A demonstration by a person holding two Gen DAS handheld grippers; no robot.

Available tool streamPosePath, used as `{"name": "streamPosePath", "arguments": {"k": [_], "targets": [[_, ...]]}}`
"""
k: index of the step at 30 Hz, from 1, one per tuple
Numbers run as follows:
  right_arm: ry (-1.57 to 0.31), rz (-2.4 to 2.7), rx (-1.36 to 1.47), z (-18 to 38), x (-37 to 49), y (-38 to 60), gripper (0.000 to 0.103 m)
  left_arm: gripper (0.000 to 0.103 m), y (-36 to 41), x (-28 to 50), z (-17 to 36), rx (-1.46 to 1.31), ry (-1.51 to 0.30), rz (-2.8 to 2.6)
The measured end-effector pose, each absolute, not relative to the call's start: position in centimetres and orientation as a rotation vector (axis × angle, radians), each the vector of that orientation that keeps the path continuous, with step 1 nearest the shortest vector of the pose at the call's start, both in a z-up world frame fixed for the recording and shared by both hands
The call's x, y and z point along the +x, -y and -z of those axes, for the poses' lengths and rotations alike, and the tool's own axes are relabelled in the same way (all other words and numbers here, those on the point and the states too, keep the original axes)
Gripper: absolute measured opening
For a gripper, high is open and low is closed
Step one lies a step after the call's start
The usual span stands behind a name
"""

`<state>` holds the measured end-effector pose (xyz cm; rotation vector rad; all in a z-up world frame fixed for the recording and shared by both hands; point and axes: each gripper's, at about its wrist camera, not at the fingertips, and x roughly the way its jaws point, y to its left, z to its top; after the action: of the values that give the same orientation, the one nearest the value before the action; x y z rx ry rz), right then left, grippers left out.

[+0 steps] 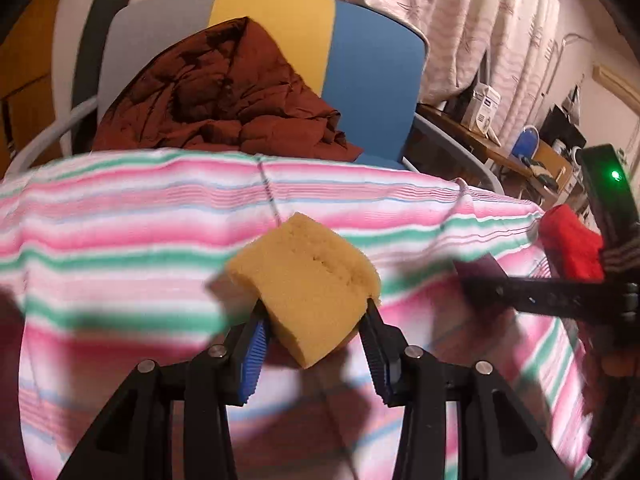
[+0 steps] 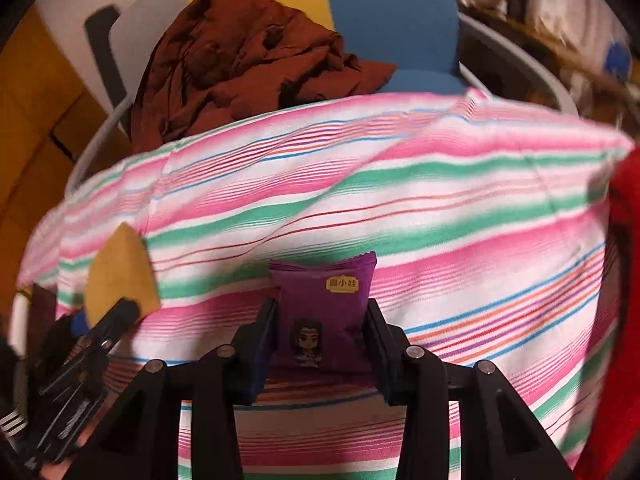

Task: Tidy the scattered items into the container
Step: 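Carry the purple packet and tan sponge toward the gold tray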

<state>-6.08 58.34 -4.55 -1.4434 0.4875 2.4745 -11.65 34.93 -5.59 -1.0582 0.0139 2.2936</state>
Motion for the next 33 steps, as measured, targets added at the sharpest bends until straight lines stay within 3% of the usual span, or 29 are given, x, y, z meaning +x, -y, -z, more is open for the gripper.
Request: {"name": "streamPosePath", "arguments": {"k": [9,16,33], "targets": [[-0.313,-2.586,-1.396,2.8,-6.4,-55.5,0.042,0.044,-30.8,-8.2,5.3,-1.103,0.161,-2.241],[-0.117,-2.677,-1.327,1.5,-6.3,-52.7,0.043,0.044,-28.2,-3.6,3.0,-0.991,0.07,-2.247],[0.342,-2.685,-1.233,0.0,-5.8,-46.4,0.042,0.045,-17.7,2.5,-2.4,-0.82,0.073,-2.296]]}}
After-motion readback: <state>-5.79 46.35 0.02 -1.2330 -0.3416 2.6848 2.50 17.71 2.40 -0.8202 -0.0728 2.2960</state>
